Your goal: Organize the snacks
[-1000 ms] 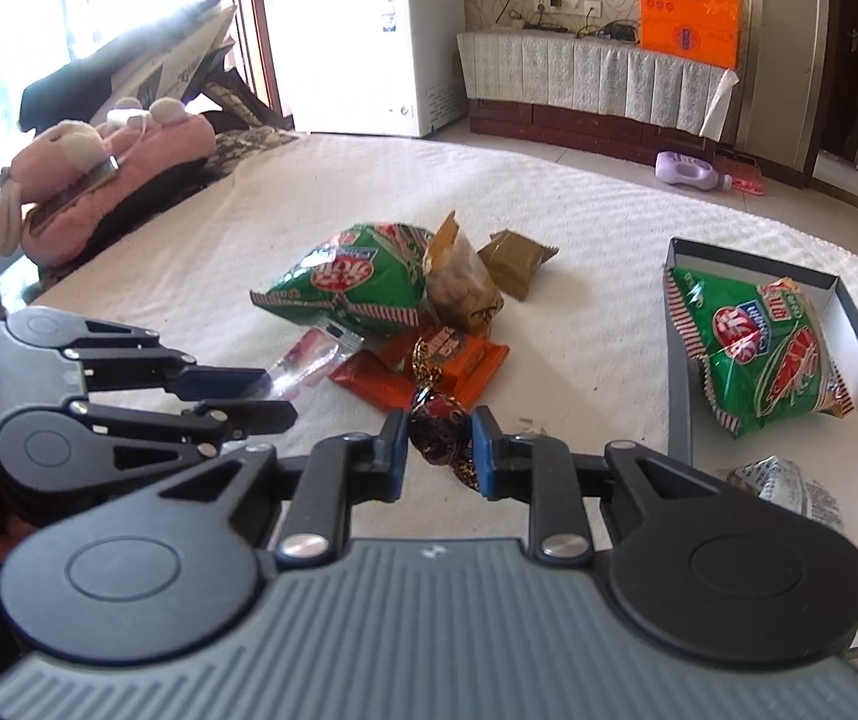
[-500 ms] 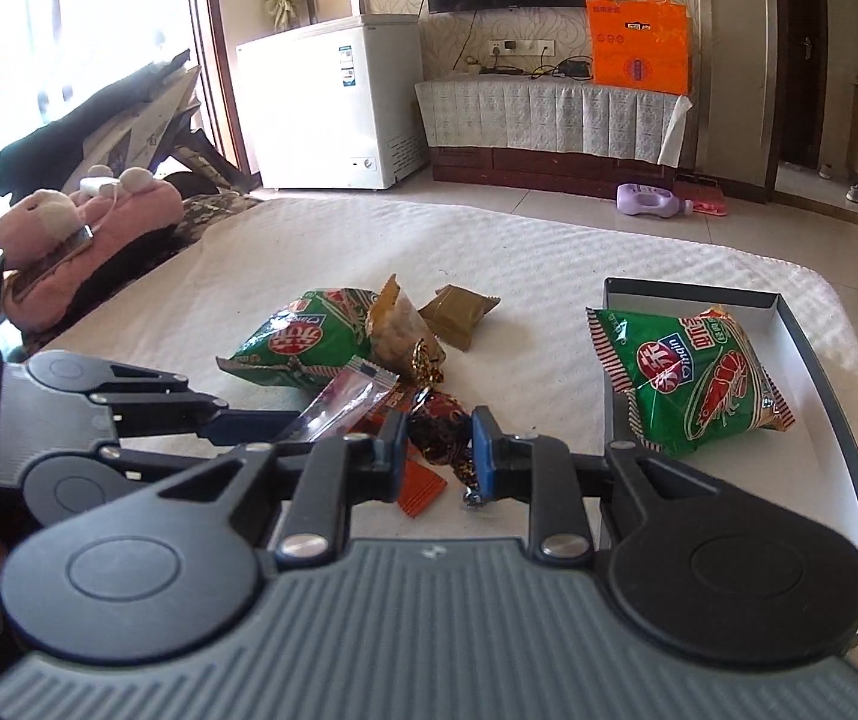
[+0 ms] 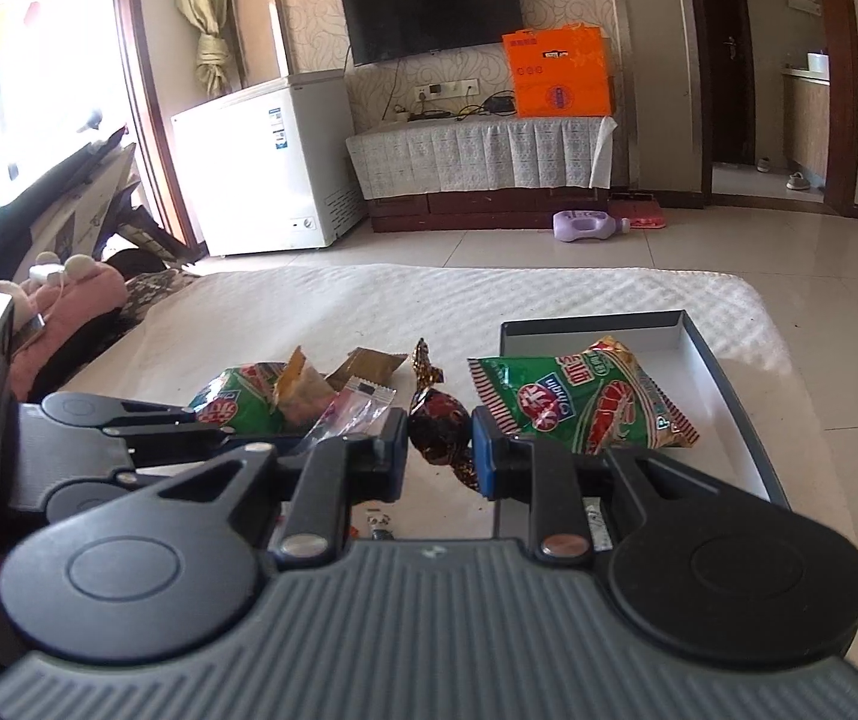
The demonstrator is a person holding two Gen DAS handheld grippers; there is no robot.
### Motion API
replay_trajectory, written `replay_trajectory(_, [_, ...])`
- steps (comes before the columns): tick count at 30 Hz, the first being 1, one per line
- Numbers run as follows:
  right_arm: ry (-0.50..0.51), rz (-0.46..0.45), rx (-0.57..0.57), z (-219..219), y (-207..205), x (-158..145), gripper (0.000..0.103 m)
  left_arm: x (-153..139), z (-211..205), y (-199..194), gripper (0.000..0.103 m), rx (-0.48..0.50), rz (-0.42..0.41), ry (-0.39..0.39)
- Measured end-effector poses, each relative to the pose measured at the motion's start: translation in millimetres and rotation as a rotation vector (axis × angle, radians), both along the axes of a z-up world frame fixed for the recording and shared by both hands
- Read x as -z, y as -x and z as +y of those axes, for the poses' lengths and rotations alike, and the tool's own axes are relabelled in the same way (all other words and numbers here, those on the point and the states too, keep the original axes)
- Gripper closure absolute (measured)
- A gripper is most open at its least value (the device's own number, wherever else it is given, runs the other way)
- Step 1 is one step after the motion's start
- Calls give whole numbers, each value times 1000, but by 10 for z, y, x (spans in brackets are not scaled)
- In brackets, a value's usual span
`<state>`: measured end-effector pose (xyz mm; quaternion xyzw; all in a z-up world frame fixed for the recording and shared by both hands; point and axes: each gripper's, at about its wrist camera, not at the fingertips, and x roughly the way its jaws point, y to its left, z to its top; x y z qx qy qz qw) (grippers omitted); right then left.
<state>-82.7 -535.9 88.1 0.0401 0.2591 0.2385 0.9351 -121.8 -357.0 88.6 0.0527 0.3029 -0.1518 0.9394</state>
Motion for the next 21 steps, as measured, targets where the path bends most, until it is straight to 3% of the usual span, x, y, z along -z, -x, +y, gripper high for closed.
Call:
replay_trajectory(13, [10, 7, 157, -359, -90, 57, 77, 86, -422, -316, 80, 82, 8, 37])
replay_trajectory(21, [34, 21, 229, -468, -181, 112, 77, 253, -835, -719, 80, 145, 34, 41])
